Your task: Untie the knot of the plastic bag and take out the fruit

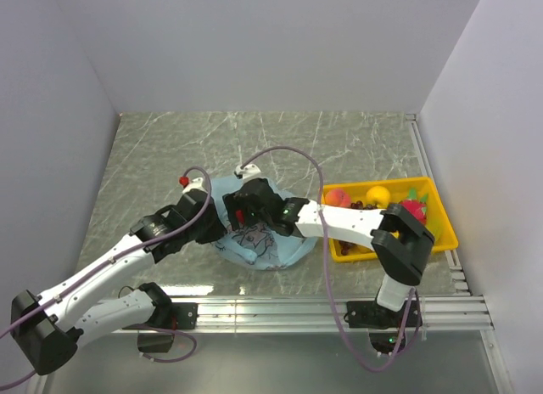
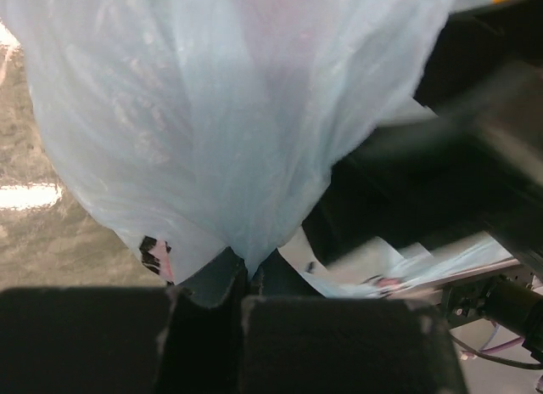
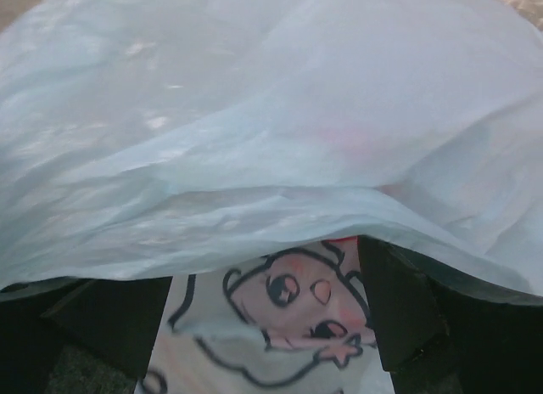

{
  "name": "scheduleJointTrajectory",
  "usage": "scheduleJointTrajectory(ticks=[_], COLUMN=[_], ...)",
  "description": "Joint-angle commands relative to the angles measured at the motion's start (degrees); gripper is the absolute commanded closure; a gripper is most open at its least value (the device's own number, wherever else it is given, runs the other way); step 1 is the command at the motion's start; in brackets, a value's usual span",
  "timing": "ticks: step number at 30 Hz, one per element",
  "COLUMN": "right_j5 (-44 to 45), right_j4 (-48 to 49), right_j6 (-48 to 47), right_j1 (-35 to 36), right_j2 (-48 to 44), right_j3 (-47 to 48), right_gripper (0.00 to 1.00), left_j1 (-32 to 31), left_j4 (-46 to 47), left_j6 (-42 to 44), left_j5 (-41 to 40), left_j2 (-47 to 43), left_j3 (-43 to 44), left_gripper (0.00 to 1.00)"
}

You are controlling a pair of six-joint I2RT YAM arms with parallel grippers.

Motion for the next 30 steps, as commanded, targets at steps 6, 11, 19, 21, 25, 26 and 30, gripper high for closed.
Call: scheduleJointTrajectory(ticks=[6,11,19,21,25,26,30], right_j5=[8.95,7.64,1.39,2.27,0.95,1.21,0.60], right_j4=[4.60,8.02,14.62,16.63,19.10,18.84,19.80], right_j6=[-2.79,-4.02,-4.29,-2.89,0.55,0.72,0.64], right_j1=[-2.34,-2.95,-3.75,-4.01,-4.89,-4.89,-4.71], right_j2=[8.45,11.62,16.02,16.80,18.65,19.00,16.39], right_j3=[5.22,6.27,7.85,7.68,8.03,8.55,5.75], right_gripper=[0.02,0.02,0.05,0.06,0.20,0.33,0.64], left_j1=[0.03,0.03,-0.06,0.03,-0.06,-0.14,-0.06], left_j4=[-0.17,0.44,2.03,2.03,1.68,1.24,0.36], left_j6=[1.63,1.63,1.80,1.89,1.80,1.72,1.10], left_j5=[1.10,2.33,5.06,5.23,5.41,5.32,3.83], left_j2=[1.70,2.22,4.33,4.51,4.77,4.69,3.99], left_j3=[3.23,1.83,0.51,0.60,0.69,0.77,0.42], left_gripper=[1.00,0.99,0.99,1.00,0.99,0.99,1.00])
